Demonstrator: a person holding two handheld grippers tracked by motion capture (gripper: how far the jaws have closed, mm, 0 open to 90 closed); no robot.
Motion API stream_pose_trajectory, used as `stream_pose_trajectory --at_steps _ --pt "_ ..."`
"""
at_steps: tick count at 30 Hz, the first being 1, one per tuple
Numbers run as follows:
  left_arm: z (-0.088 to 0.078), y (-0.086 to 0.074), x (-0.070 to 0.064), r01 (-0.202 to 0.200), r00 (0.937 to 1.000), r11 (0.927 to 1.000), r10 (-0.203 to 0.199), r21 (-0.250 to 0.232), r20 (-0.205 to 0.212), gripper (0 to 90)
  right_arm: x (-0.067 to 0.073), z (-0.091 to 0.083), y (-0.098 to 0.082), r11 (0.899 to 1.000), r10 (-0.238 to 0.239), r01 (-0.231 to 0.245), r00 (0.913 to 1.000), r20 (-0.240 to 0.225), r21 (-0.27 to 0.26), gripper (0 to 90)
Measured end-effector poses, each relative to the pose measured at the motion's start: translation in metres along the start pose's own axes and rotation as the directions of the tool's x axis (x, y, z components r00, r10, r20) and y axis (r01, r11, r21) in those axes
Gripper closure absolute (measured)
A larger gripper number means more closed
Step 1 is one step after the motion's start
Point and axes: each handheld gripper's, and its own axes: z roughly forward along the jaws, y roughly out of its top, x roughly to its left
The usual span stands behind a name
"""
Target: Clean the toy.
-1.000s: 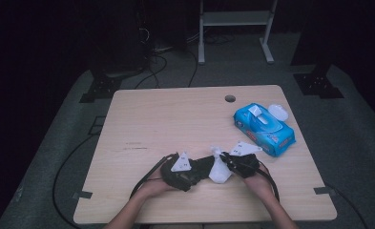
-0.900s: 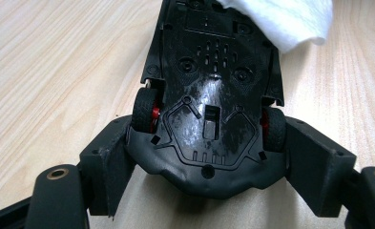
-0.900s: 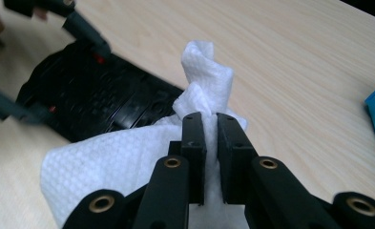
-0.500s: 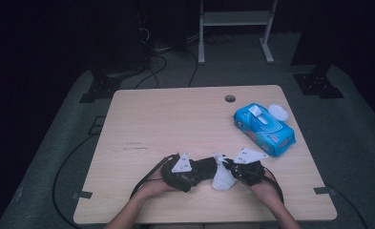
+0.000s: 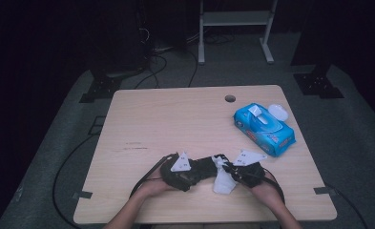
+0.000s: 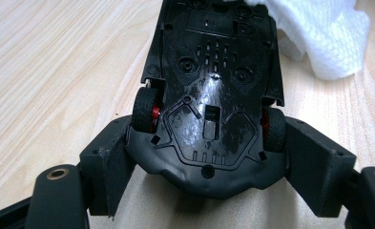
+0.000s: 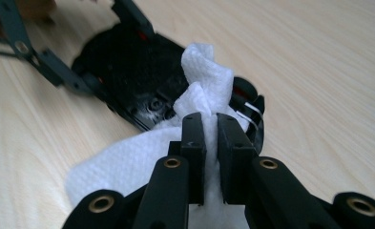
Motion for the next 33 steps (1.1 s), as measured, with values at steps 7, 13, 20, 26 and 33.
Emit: stream_pose_trajectory --at_steps 7,13,20,26,33 --pt "0.001 0.0 0.0 0.005 1.0 1.0 -0.005 -0.006 0.003 24.0 -0.001 -0.004 0.01 1.0 -0.011 0.011 0.9998 -0.014 -0.003 81.8" --pt "0.001 0.001 -0.002 0.001 1.0 1.0 -0.001 -0.002 0.004 24.0 0.017 0.018 0.031 0.997 -0.071 0.074 0.9929 -0.095 0.024 81.8" --pt "0.002 0.002 -0.001 0.003 0.9999 1.0 -0.002 -0.007 0.01 23.9 0.042 0.048 0.048 0.99 -0.129 0.138 0.9706 -0.204 0.033 82.2" --pt "0.001 0.002 -0.002 -0.008 1.0 1.0 0.008 0.003 0.005 24.0 0.046 0.055 0.055 0.982 -0.175 0.189 0.9537 -0.244 0.031 82.2" --pt "0.002 0.002 -0.001 -0.002 1.0 1.0 0.002 0.0 0.009 24.0 0.016 0.043 0.047 0.996 -0.077 0.081 0.9894 -0.123 0.026 82.4"
